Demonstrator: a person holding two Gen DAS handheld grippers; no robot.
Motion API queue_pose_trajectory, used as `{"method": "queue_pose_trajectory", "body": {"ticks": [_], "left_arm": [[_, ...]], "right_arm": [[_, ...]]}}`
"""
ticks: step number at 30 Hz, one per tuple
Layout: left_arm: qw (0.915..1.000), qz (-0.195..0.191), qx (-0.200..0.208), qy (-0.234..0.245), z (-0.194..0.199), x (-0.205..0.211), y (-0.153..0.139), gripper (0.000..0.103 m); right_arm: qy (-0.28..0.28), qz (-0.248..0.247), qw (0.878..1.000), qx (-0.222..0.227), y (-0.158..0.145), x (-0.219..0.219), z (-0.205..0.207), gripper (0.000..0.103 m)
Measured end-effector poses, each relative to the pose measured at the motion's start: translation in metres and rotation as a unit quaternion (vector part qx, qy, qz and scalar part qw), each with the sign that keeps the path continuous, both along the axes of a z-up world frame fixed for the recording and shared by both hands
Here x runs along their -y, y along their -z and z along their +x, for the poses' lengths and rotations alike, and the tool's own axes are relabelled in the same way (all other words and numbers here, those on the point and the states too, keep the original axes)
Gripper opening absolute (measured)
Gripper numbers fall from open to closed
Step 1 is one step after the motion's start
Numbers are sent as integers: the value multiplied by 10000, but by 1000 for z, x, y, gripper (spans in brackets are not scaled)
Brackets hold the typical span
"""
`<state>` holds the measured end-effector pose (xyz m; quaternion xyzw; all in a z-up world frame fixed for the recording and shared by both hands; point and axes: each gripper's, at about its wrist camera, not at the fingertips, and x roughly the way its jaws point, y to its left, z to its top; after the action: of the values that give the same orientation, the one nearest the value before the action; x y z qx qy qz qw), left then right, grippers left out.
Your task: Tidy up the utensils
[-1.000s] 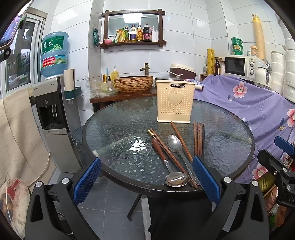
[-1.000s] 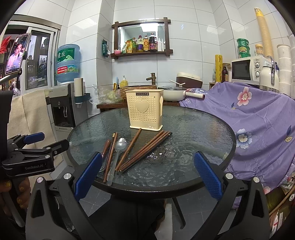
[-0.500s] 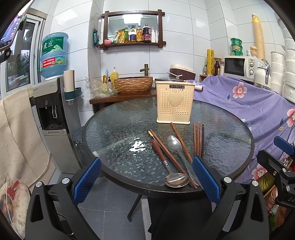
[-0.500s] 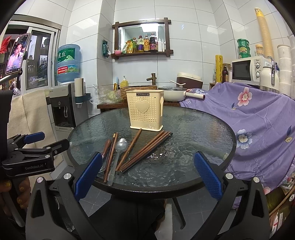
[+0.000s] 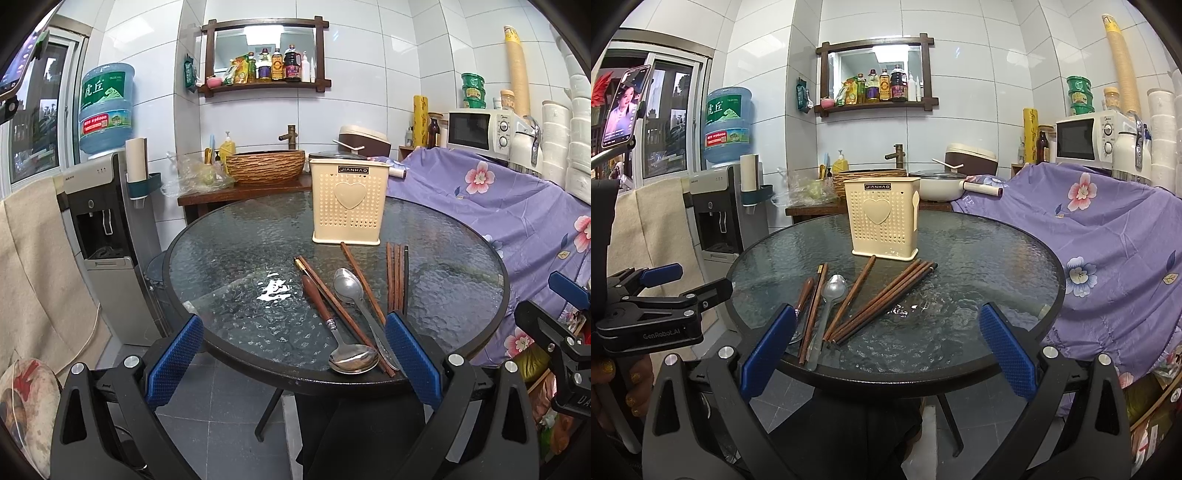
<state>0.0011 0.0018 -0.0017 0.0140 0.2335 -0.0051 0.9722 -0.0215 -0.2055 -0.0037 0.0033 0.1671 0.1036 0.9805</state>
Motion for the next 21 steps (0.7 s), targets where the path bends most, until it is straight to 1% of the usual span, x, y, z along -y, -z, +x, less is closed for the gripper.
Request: {"method": "queue_pose_trajectory", "body": {"ticks": [3, 6, 9, 11, 13, 14, 15, 16, 17, 18, 19, 21], "left_arm": [[10000, 6, -99, 9, 7, -1, 3, 97], [9996, 40, -263, -43, 19, -7, 9, 97], [9989, 87, -436, -125, 36, -16, 16, 97], [9984, 197, -502, -171, 48, -21, 18, 97], [9978, 259, -592, -148, 60, -23, 18, 95], [9977, 219, -642, -70, 66, -24, 19, 93], [9974, 168, -699, 12, 71, -24, 20, 91], [9969, 127, -770, 82, 75, -23, 21, 88], [9959, 78, -882, 185, 80, -21, 23, 84], [9946, 39, -996, 286, 86, -20, 25, 79], [9938, 15, -1058, 341, 90, -19, 27, 77], [9917, -38, -1208, 436, 98, -18, 31, 71]], "right_arm": [[31, -67, 10000, -39, 0, 1, 5, 98], [80, -105, 9997, -212, 5, 4, 17, 98], [108, -159, 9986, -489, 12, 7, 36, 98], [116, -209, 9973, -700, 15, 9, 52, 98], [62, -159, 9948, -1001, 18, 13, 71, 98], [30, -97, 9938, -1106, 20, 15, 78, 97], [22, -60, 9932, -1160, 20, 16, 83, 96], [25, -36, 9922, -1248, 21, 17, 91, 92], [20, -49, 9908, -1353, 23, 18, 99, 90], [11, -69, 9899, -1418, 23, 19, 104, 85], [5, -115, 9886, -1502, 25, 19, 111, 80], [27, -197, 9861, -1647, 27, 20, 123, 74]]}}
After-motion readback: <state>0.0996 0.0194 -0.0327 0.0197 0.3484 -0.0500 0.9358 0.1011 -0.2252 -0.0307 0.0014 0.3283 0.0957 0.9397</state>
